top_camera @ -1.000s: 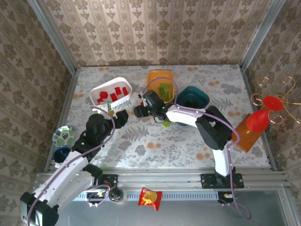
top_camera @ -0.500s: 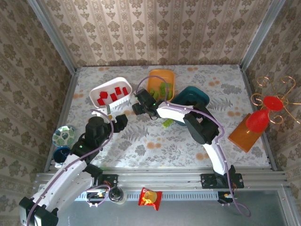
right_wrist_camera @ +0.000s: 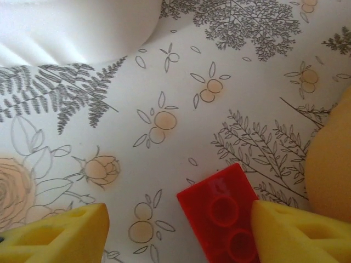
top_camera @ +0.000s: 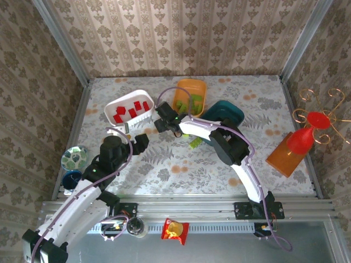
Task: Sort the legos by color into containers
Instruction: Move the lego to the center of the table, then pick up the lego from the center of the table.
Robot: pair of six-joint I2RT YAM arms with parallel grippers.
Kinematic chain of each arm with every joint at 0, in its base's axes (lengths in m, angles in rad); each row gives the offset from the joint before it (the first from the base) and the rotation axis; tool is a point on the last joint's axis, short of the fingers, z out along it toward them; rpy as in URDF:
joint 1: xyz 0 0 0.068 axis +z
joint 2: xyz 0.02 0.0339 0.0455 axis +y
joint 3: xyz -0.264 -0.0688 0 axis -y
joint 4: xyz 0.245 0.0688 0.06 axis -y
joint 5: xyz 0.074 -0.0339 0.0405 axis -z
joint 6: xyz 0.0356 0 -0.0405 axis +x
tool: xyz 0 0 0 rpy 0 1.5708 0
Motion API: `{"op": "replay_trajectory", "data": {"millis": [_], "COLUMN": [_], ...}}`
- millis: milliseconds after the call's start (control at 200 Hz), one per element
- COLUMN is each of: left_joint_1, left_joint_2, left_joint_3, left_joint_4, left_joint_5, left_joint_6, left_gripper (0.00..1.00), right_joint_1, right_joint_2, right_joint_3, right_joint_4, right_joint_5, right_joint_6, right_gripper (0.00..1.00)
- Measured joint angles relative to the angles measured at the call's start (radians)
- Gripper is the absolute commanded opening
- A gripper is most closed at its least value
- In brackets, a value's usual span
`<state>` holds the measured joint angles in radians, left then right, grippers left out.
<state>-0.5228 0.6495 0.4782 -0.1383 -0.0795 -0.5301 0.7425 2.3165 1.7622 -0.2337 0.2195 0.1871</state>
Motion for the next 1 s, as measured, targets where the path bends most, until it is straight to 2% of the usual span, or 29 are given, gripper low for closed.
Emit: {"op": "replay_trajectory", "data": {"millis": [90,305,495,815,1000], "left_joint_1": [0.001,0.008,0.016,0.048,0.082], "left_joint_2": [0.0,0.001,0.001,0.002,0.005], "left_joint_3": [0.0,0.0,0.0,0.004,0.004], "left_joint_4": [-0.001,-0.001,-0.001,-0.001,-0.001], "left_joint_5": [0.0,0.002,0.004,0.023,0.043], "left_joint_6": [0.003,0.01,0.013,0.017,0.017], "left_gripper": [0.81,0.82,0.83,0.83,0.83], "right_joint_1": [0.0,0.051,0.119,0.017,0.031], "right_joint_2": [-0.011,-0.152,-0.237,-0.253,-0.24], "right_joint_3": [-0.02,-0.228,-0.336,-0.325,-0.327], "right_joint_4": [0.013,0.054,0.052,0.013,0.006], "right_joint_5": [-0.022,-0.087,-0.107,-0.097,-0.165], "right_joint_6": [0.006,0.043,0.056,0.013,-0.013], "right_gripper": [0.7,0.71,0.8,0.81,0.81]}}
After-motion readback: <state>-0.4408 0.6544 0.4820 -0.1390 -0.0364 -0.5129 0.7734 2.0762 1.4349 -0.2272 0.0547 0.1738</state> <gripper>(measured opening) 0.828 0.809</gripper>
